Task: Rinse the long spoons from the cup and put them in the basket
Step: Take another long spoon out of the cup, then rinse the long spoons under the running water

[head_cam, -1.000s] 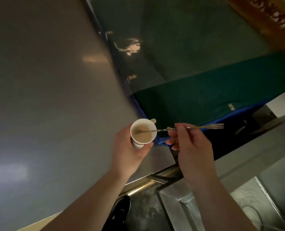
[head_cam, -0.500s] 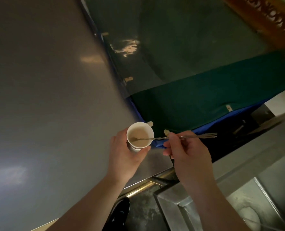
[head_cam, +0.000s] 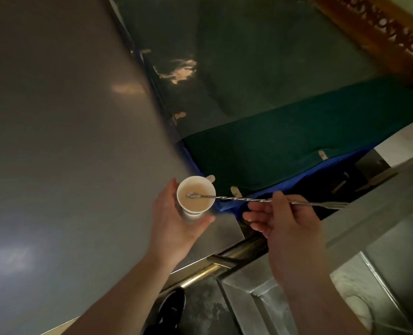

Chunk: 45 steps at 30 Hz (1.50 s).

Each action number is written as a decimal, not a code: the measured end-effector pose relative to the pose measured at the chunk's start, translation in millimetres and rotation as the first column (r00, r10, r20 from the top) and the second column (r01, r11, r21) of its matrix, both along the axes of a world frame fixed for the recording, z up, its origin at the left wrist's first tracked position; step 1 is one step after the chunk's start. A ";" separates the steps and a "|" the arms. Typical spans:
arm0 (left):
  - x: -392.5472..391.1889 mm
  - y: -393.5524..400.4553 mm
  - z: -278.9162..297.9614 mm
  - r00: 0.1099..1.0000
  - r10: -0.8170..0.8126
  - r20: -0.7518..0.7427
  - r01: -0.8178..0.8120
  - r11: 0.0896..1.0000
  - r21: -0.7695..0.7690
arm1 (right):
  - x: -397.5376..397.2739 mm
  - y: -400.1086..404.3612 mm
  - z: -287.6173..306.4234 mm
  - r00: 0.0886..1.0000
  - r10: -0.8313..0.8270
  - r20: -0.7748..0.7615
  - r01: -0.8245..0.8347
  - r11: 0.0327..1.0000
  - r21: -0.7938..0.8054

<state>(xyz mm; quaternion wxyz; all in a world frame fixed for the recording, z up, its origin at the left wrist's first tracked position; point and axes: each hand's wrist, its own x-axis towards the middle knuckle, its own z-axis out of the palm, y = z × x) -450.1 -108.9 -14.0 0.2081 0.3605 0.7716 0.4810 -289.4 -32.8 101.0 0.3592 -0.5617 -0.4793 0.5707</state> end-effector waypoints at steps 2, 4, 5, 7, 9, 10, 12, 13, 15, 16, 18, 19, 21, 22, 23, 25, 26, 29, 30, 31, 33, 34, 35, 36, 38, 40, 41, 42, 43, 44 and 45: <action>2.5 -9.1 0.0 1.000 0.007 0.011 -0.007 0.999 -0.032 | 4.7 -1.6 0.9 0.996 -0.057 -0.069 0.054 0.997 -0.046; 6.3 -21.5 2.2 0.998 0.041 0.045 -0.038 0.997 -0.070 | 10.9 -3.3 1.5 0.981 -0.122 -0.151 0.103 0.986 -0.129; 8.2 -28.0 4.7 0.995 0.076 0.060 -0.073 0.996 -0.060 | 14.8 -4.1 1.4 0.969 -0.155 -0.191 0.123 0.977 -0.172; 13.5 -37.9 15.1 0.988 0.142 0.057 -0.143 0.990 0.014 | 25.4 -6.2 3.6 0.938 -0.224 -0.264 0.162 0.958 -0.237; 23.6 -42.9 31.2 0.982 0.186 0.026 -0.188 0.976 0.115 | 39.3 -8.9 7.5 0.899 -0.291 -0.327 0.202 0.939 -0.280; 30.9 -43.6 39.9 0.980 0.196 0.025 -0.197 0.966 0.167 | 47.5 -10.5 10.2 0.875 -0.326 -0.357 0.225 0.929 -0.295; 50.8 -40.6 56.9 0.979 0.194 0.068 -0.204 0.951 0.230 | 66.7 -13.6 16.7 0.825 -0.397 -0.402 0.285 0.906 -0.312; 64.4 -37.3 65.4 0.978 0.175 0.113 -0.197 0.954 0.227 | 78.6 -15.2 20.4 0.798 -0.435 -0.418 0.320 0.892 -0.319; 94.5 -29.3 78.5 0.974 0.092 0.207 -0.131 0.974 0.184 | 103.8 -18.5 28.9 0.741 -0.506 -0.441 0.395 0.860 -0.324; 112.0 -23.0 84.3 0.969 0.022 0.247 -0.062 0.985 0.158 | 118.9 -21.2 33.8 0.714 -0.540 -0.446 0.435 0.841 -0.322; 154.0 -4.1 94.1 0.928 -0.151 0.341 0.122 0.987 0.106 | 154.1 -28.0 43.5 0.651 -0.618 -0.442 0.533 0.786 -0.314; 173.2 3.9 97.4 0.889 -0.221 0.402 0.204 0.975 0.084 | 168.0 -32.0 47.1 0.625 -0.646 -0.439 0.568 0.762 -0.311; 222.8 20.7 103.0 0.770 -0.333 0.545 0.350 0.934 0.075 | 204.1 -42.6 53.8 0.547 -0.709 -0.445 0.649 0.695 -0.309; 249.0 27.2 106.1 0.705 -0.364 0.608 0.409 0.910 0.071 | 222.6 -48.4 55.7 0.506 -0.739 -0.445 0.690 0.656 -0.306; 275.9 32.0 109.0 0.643 -0.394 0.657 0.465 0.882 0.074 | 242.2 -54.2 56.0 0.450 -0.775 -0.443 0.737 0.603 -0.307; 326.9 39.8 112.8 0.521 -0.399 0.754 0.522 0.848 0.088 | 278.3 -65.7 52.9 0.329 -0.831 -0.448 0.814 0.490 -0.312; 351.9 42.9 113.6 0.456 -0.378 0.806 0.533 0.841 0.093 | 295.7 -71.9 48.8 0.272 -0.850 -0.450 0.842 0.437 -0.317; 417.3 51.7 109.5 0.281 -0.324 0.903 0.590 0.801 0.104 | 337.6 -86.7 31.1 0.123 -0.880 -0.459 0.891 0.302 -0.339; 436.4 53.1 106.3 0.245 -0.332 0.911 0.617 0.778 0.117 | 349.2 -90.7 24.0 0.081 -0.880 -0.468 0.897 0.269 -0.351; 454.9 53.5 102.0 0.231 -0.353 0.907 0.645 0.753 0.129 | 360.5 -93.8 16.8 0.040 -0.879 -0.475 0.899 0.239 -0.367; 483.8 54.7 92.7 0.258 -0.409 0.875 0.693 0.709 0.127 | 377.5 -97.7 2.9 -0.017 -0.877 -0.480 0.899 0.197 -0.392; 495.4 55.8 87.3 0.277 -0.432 0.859 0.708 0.695 0.121 | 384.5 -98.4 -4.0 -0.041 -0.877 -0.478 0.897 0.179 -0.405; 506.0 57.5 82.0 0.288 -0.444 0.848 0.721 0.684 0.113 | 391.2 -98.7 -10.7 -0.059 -0.880 -0.472 0.894 0.164 -0.416; 515.3 59.6 76.6 0.289 -0.445 0.847 0.732 0.673 0.104 | 397.3 -98.9 -17.6 -0.071 -0.885 -0.461 0.892 0.151 -0.427; 530.8 65.2 65.9 0.280 -0.435 0.856 0.755 0.651 0.083 | 406.4 -98.4 -29.1 -0.091 -0.897 -0.433 0.876 0.134 -0.462; 543.0 70.3 55.2 0.285 -0.439 0.852 0.774 0.629 0.066 | 411.7 -99.0 -37.1 -0.113 -0.917 -0.383 0.850 0.110 -0.514; 548.2 73.1 50.3 0.290 -0.447 0.846 0.782 0.621 0.060 | 412.9 -99.8 -40.5 -0.120 -0.927 -0.357 0.835 0.100 -0.542; 552.5 76.4 45.7 0.297 -0.457 0.839 0.789 0.612 0.054 | 412.8 -99.9 -44.0 -0.117 -0.939 -0.323 0.817 0.094 -0.569; 556.0 80.4 41.3 0.301 -0.467 0.831 0.797 0.601 0.049 | 411.1 -100.6 -47.2 -0.091 -0.955 -0.281 0.796 0.100 -0.597; 558.2 85.0 37.3 0.303 -0.479 0.824 0.808 0.587 0.044 | 407.7 -103.4 -50.1 -0.034 -0.973 -0.229 0.773 0.120 -0.623; 559.7 90.6 34.0 0.305 -0.494 0.814 0.823 0.567 0.035 | 404.0 -107.5 -52.2 0.061 -0.982 -0.179 0.747 0.164 -0.645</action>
